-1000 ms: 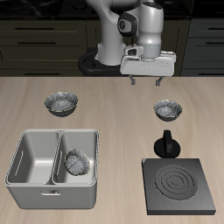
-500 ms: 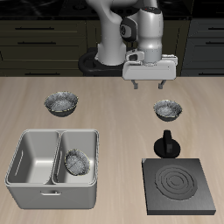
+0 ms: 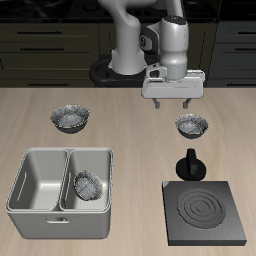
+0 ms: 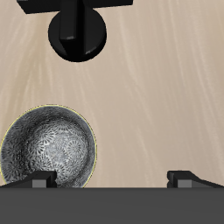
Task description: Turn off the stove and place the smallest bowl in the left side of the drainer and the medium bowl in the right side
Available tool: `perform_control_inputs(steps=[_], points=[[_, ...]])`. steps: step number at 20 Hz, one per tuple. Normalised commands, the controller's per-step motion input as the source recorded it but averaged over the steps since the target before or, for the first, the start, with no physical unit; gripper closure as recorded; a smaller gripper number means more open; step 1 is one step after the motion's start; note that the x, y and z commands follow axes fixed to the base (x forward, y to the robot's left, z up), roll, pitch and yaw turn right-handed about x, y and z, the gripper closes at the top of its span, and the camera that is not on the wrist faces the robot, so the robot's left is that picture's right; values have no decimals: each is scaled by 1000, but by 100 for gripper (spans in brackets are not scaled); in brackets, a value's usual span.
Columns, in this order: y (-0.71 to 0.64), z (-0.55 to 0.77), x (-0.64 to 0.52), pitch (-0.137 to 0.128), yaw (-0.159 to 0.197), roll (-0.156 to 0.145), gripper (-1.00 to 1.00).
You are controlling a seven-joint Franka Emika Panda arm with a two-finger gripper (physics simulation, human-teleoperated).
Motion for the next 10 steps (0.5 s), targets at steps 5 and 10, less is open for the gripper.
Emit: perform_control_inputs(steps=[5, 10], points=[[26, -261, 8, 38, 6, 11, -100], [73, -399, 6, 53, 16, 11, -100]])
